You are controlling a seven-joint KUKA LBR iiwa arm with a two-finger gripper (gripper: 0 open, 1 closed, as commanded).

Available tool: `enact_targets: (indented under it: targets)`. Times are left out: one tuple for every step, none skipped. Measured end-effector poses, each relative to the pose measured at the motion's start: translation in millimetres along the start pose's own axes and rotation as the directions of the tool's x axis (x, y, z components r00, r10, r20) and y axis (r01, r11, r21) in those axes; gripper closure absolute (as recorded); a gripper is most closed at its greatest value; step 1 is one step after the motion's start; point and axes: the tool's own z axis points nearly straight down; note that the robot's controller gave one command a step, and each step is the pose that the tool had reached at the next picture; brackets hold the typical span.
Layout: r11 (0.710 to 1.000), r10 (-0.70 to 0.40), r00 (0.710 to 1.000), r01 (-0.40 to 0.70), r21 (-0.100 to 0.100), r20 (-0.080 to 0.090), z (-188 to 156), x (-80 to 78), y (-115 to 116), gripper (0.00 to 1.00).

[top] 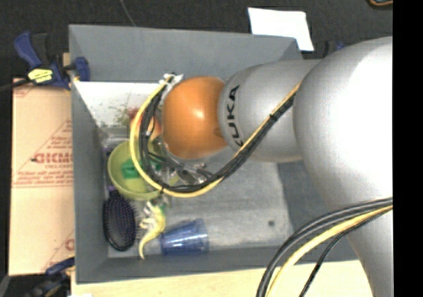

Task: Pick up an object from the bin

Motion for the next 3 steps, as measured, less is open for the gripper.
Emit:
enact_targets:
  targets:
    - [1.000,0.002,1.000,-0.002,0.000,0.000,-0.3,0.1,0.0,1.00]
    - [1.000,-0.008,1.000,0.008,0.000,0.002,-98.9,8.4,12.1,1.00]
    - [1.000,-0.024,1.000,0.024,-0.001,0.001,-147.6,-7.7,-18.8,1.00]
